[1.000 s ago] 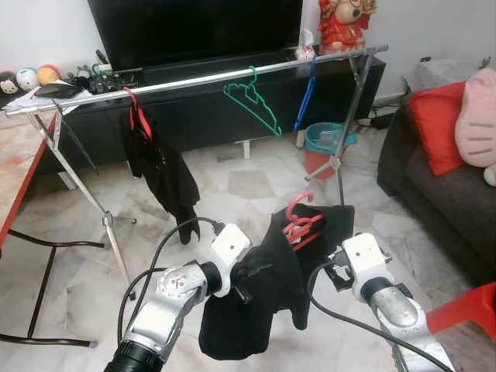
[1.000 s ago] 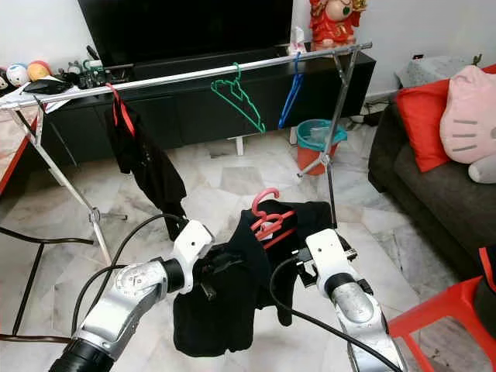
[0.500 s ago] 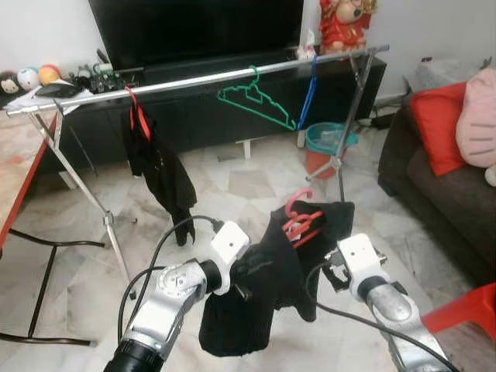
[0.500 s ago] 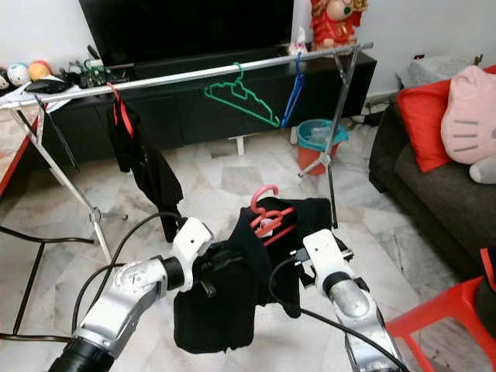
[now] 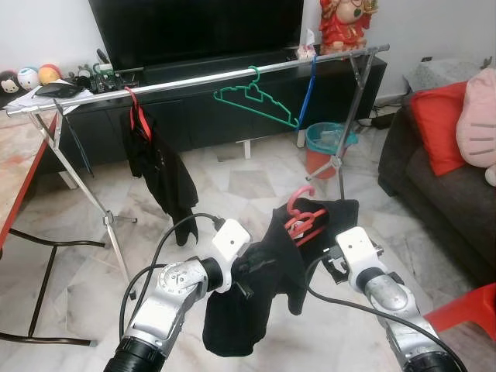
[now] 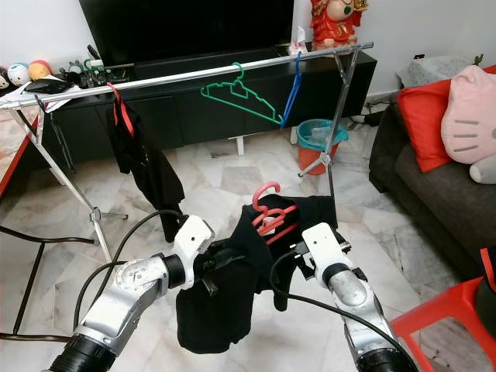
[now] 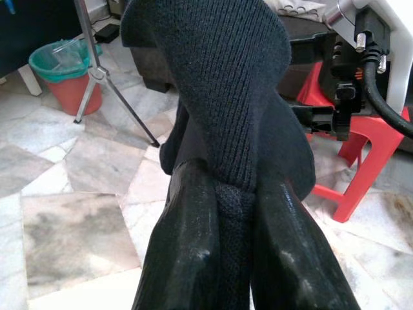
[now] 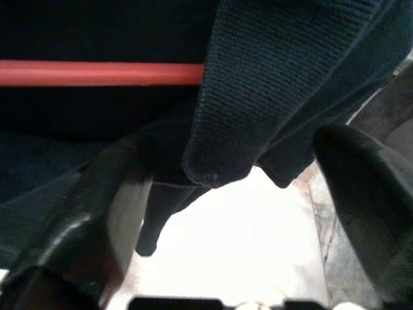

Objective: Hang hanger

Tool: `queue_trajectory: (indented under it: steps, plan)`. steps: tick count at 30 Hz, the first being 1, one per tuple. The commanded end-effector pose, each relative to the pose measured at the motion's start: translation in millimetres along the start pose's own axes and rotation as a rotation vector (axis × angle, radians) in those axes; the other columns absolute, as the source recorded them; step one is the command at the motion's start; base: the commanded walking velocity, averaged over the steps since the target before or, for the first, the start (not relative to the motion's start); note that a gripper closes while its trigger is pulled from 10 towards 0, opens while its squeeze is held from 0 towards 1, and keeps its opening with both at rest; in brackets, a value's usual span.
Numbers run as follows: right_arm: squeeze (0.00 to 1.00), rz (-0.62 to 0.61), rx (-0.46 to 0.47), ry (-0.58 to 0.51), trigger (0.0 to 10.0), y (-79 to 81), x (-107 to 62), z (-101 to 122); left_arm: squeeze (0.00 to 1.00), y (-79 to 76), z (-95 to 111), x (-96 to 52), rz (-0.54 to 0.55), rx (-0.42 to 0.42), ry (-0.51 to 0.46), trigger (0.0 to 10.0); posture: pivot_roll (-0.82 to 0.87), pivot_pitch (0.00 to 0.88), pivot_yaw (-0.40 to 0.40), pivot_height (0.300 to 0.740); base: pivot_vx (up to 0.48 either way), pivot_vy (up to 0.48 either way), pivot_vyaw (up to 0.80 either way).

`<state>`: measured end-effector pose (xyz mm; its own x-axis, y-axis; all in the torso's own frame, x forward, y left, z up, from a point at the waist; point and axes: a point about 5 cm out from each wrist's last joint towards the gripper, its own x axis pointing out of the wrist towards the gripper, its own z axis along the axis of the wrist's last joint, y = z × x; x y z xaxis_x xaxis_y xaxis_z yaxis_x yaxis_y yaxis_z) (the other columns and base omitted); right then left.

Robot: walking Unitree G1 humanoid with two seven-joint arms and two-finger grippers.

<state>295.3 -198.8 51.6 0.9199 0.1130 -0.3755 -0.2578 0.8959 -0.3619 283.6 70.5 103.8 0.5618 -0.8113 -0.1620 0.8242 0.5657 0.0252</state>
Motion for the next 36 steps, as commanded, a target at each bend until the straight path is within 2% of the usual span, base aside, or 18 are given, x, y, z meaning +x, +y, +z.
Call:
queue_trajectory:
  steps: [1,25,31,36]
  plan:
    - [0.00,0.000,-0.006,-0.014,0.0,-0.2,2.6,3.9,0.00,0.7,12.8,0.7,-0.018,0.003,-0.053,10.0,0.02,0.000,0.032,0.740,0.000,0.000,0.00]
    - [0.00,-0.007,-0.006,-0.033,0.0,-4.0,5.3,4.4,0.00,0.1,16.2,-3.5,-0.050,-0.010,-0.058,10.0,0.03,0.000,0.027,0.740,0.000,0.000,0.00]
    - [0.00,-0.008,-0.010,-0.028,0.0,-5.3,4.7,3.2,0.00,6.1,12.1,-13.7,-0.070,0.034,-0.010,10.0,0.02,0.000,0.028,0.740,0.000,0.000,0.00]
    - [0.00,-0.011,-0.014,-0.022,0.0,-8.1,4.1,2.2,0.00,20.7,5.9,-30.0,-0.060,0.079,0.051,10.0,0.03,0.000,0.028,0.740,0.000,0.000,0.00]
